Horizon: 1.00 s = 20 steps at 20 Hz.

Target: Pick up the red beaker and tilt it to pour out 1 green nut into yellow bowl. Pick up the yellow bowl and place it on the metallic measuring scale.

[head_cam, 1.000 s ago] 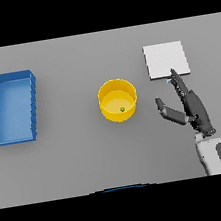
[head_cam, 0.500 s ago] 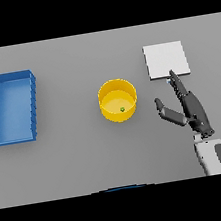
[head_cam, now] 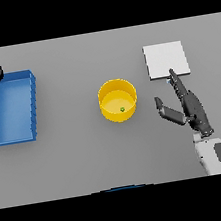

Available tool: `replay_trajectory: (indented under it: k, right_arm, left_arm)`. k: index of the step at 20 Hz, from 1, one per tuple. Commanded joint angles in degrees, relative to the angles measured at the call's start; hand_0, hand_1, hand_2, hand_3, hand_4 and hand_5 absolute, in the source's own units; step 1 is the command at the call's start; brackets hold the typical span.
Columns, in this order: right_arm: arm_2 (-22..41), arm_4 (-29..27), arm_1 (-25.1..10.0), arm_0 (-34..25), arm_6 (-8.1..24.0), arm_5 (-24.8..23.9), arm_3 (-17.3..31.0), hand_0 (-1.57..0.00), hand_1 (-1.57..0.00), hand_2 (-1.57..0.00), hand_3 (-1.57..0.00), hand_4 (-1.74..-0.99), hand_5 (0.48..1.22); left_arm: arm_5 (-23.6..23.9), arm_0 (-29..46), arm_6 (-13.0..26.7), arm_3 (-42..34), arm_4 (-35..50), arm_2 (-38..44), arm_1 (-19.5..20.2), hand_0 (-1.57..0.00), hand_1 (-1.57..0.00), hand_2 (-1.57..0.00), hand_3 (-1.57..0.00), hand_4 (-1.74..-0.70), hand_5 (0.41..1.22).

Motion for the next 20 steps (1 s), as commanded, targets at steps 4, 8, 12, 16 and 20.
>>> replay_trajectory:
  k: [4,8,12,16,20]
  right_arm:
    - [0.2,0.2,0.0,0.2,-0.3,0.0,-0.1,0.0,0.0,0.0,0.0,-1.316,0.724]
    - [0.2,1.0,-0.6,0.5,-0.9,-0.3,-0.1,0.0,0.0,0.0,0.0,-1.307,0.717]
    - [0.4,0.9,-0.3,0.0,0.4,-0.2,-0.3,0.0,0.0,0.0,0.0,-1.279,0.713]
    - [2.7,7.9,-2.5,-3.6,6.2,-2.2,-1.0,0.0,0.0,0.0,0.0,-1.222,0.662]
    - [5.6,7.6,-7.0,-9.3,0.9,5.9,0.7,-0.01,0.0,0.0,0.0,-1.202,0.683]
  left_arm:
    - [-4.0,0.1,0.1,-1.0,-0.3,-0.8,1.0,-0.4,-0.34,-0.31,-0.19,-0.81,0.667]
    - [-6.0,-0.9,0.1,1.5,-2.8,-1.0,0.8,-0.16,-0.14,-0.12,-0.08,-0.77,0.655]
    - [-4.0,0.4,-0.1,-1.2,-5.0,-2.0,-0.1,-0.07,-0.06,-0.05,-0.03,-0.73,0.658]
    - [-2.6,1.2,-0.6,-3.4,-4.1,-1.1,-0.5,-0.03,-0.02,-0.02,-0.01,-0.72,0.675]
    - [-1.7,1.3,-1.7,-3.0,-3.9,-0.9,-1.3,-0.01,-0.01,-0.01,0.0,-0.73,0.7]
